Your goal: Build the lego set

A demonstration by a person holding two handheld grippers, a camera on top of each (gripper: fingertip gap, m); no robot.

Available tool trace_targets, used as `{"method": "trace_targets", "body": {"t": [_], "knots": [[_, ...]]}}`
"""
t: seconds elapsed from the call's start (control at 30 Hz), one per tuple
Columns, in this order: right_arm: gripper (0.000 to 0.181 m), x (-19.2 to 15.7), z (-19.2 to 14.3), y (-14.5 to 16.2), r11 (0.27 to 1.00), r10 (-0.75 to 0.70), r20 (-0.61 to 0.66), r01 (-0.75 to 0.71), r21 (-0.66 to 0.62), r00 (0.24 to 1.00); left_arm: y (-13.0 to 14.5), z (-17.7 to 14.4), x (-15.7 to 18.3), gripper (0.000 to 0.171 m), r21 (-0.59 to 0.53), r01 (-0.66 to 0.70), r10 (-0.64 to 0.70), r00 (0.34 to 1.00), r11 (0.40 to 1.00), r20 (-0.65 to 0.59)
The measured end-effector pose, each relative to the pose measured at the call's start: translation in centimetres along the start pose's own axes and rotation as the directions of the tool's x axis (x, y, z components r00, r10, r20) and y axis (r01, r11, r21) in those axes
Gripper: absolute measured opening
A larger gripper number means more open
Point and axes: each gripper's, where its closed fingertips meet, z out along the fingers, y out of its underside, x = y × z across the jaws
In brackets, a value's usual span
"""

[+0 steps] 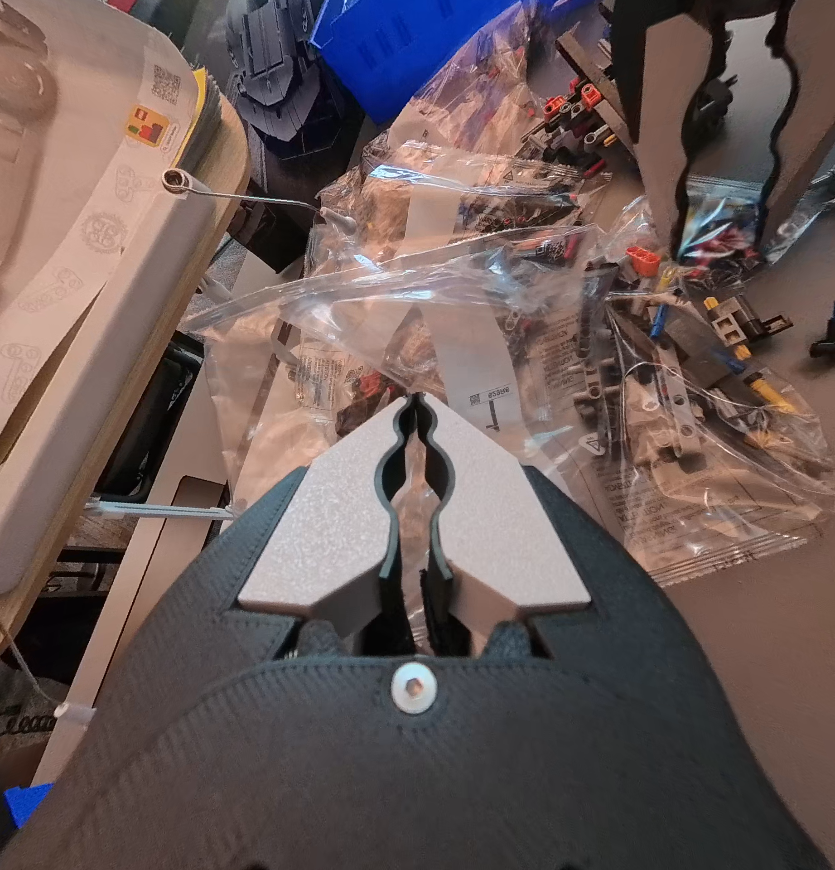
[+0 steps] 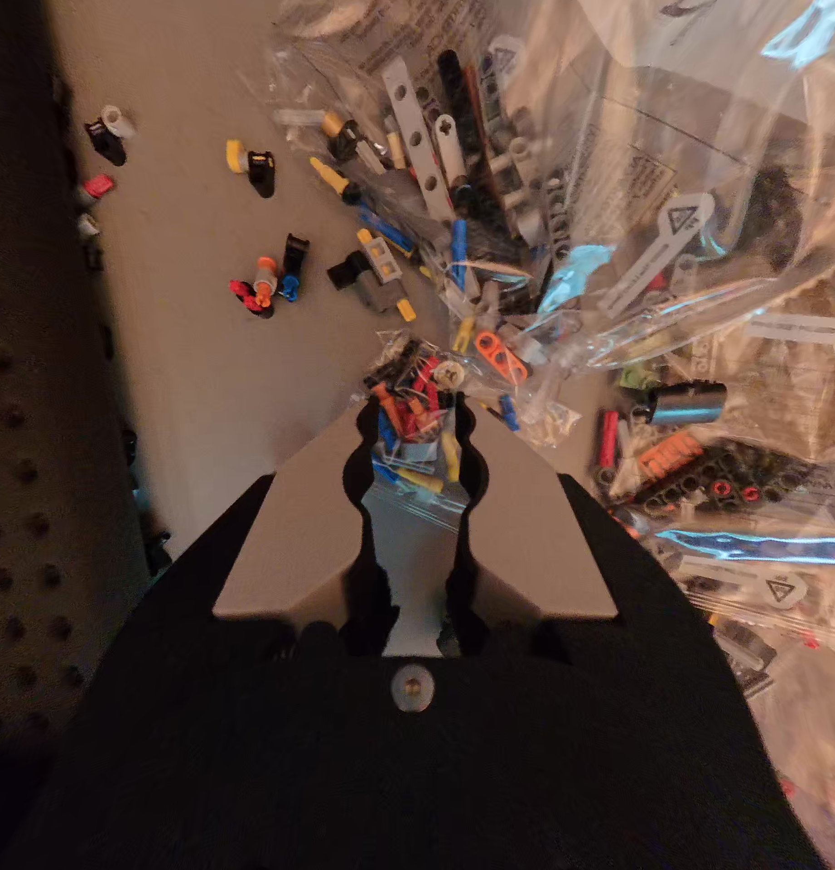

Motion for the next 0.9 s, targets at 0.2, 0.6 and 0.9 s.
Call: {"method": "trace_targets", "body": {"t": [0.2,0.6,0.9], "knots": [[0.024,1.0,-1.3,1.8,0.997,0.065,-0.038,-0.067,-0.045,0.997,-0.1,0.0,0.0,0.0,0.002,0.0,0.0,1.0,1.0,0.0],[0.021,3.2,-1.3,-1.6,0.999,-0.015,-0.197,0.022,0.033,0.98,-0.2,-0.1,-0.2,0.0,0.003,0.0,0.0,1.0,1.0,0.01],[0.017,1.5,-1.2,-2.9,0.993,-0.057,-0.12,0.069,0.095,0.991,-0.1,-0.1,-0.3,0.0,0.0,0.002,-0.002,1.0,1.0,0.015]]}}
